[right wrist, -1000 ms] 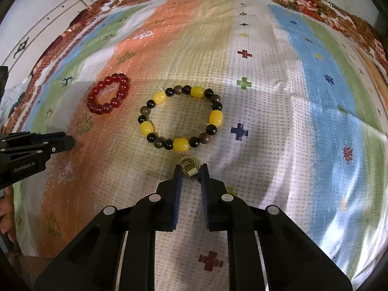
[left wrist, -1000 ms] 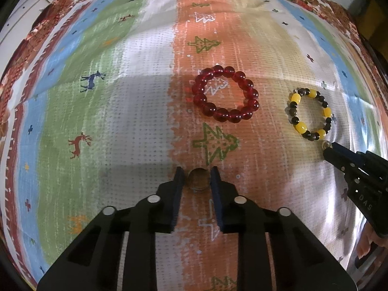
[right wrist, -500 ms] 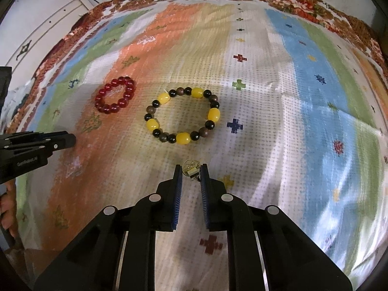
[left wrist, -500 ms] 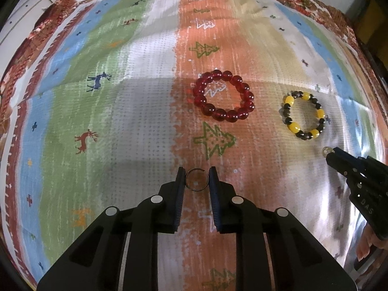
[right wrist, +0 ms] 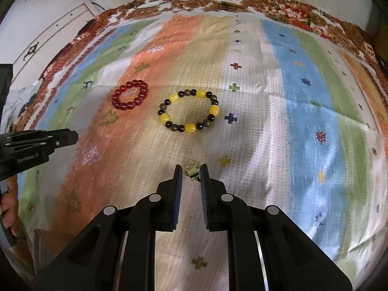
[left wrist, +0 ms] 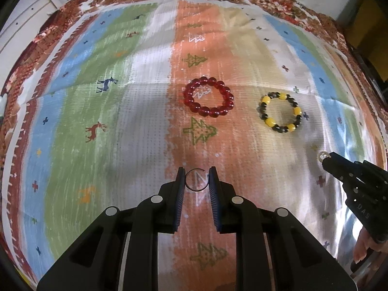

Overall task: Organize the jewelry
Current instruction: 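Lift silver ring with left tool while right tool lifts gold charm, then carry ring and charm over the tin box and open both tools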

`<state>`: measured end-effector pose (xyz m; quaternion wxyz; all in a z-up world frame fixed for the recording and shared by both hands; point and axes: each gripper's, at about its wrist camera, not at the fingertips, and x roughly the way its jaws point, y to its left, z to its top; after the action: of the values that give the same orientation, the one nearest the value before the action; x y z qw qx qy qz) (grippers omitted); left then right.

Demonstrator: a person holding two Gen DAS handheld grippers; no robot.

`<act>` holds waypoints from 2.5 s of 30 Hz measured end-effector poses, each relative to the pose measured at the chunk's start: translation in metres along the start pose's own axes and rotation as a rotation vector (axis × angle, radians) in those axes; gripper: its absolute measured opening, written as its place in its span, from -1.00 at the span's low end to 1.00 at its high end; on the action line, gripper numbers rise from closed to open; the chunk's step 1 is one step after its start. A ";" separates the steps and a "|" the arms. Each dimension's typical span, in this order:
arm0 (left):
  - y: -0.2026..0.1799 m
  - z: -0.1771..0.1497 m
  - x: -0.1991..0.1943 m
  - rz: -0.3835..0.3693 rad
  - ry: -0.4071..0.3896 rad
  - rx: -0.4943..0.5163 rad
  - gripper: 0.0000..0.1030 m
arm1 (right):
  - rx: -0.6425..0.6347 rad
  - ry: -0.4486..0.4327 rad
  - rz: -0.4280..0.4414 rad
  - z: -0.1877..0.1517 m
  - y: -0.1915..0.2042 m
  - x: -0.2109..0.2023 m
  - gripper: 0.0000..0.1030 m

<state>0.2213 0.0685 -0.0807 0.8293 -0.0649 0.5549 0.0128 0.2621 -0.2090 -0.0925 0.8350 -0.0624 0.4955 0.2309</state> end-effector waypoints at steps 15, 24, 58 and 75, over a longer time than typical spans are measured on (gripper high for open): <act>-0.018 -0.039 -0.049 0.036 -0.110 0.061 -0.63 | -0.058 -0.072 -0.018 -0.027 0.018 -0.042 -0.70; -0.018 -0.064 -0.072 0.044 -0.177 0.051 -0.63 | -0.089 -0.145 -0.012 -0.043 0.032 -0.070 -0.70; -0.059 -0.152 -0.125 0.103 -0.371 0.196 -0.63 | -0.130 -0.303 0.050 -0.115 0.063 -0.124 -0.70; -0.062 -0.170 -0.132 0.048 -0.370 0.191 -0.63 | -0.168 -0.274 0.076 -0.137 0.078 -0.126 -0.70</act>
<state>0.0205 -0.0073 -0.0171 0.9189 0.0308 0.3932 -0.0084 0.0667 -0.2265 -0.0435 0.8774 -0.0811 0.3578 0.3091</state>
